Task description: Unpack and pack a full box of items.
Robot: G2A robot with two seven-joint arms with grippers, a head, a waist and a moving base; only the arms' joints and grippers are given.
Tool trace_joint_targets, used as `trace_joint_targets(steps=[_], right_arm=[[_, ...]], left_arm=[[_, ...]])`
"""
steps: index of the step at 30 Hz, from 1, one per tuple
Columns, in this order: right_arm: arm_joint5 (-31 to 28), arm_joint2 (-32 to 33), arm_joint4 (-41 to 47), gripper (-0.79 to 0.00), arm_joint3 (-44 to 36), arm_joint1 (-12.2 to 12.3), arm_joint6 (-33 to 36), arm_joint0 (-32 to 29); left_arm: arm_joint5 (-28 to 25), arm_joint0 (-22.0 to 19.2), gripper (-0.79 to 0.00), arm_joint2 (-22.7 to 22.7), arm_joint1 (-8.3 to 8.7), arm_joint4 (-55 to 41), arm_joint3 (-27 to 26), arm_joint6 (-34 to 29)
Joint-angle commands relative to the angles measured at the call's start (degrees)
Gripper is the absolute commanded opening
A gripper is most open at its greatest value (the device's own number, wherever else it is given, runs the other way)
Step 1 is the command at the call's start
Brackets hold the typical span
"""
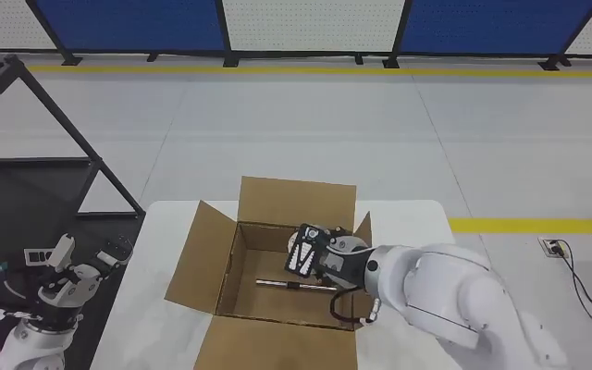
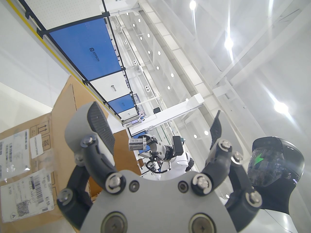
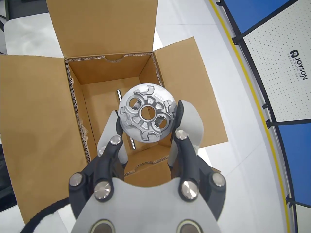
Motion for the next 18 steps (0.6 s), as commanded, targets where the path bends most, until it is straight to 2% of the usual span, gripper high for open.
trace_joint_targets(steps=[1, 6, 9, 12, 16, 18], right_arm=[[0.0, 0.0, 0.0, -0.785, 0.0, 0.0, 0.0, 0.0], [0.2, -0.1, -0.4, -0.785, 0.3, 0.0, -0.4, -0.3], [-0.2, -3.5, -2.6, -0.785, 3.0, -0.7, -1.4, 0.8], [1.1, -10.0, -4.1, -0.785, 8.5, -2.6, -0.6, 5.2], [3.5, -18.9, -3.9, -0.785, 18.4, -6.4, 0.4, 12.3], [3.5, -22.4, -1.8, -0.785, 22.8, -8.5, -1.4, 14.7]], left_arm=[[0.0, 0.0, 0.000, 0.0, 0.00, 0.0, 0.0, 0.0], [0.0, 0.0, 0.000, 0.0, 0.00, 0.0, 0.0, 0.0], [0.0, 0.0, 0.000, 0.0, 0.00, 0.0, 0.0, 0.0], [0.0, 0.0, 0.000, 0.0, 0.00, 0.0, 0.0, 0.0], [0.0, 0.0, 0.000, 0.0, 0.00, 0.0, 0.0, 0.0], [0.0, 0.0, 0.000, 0.0, 0.00, 0.0, 0.0, 0.0]])
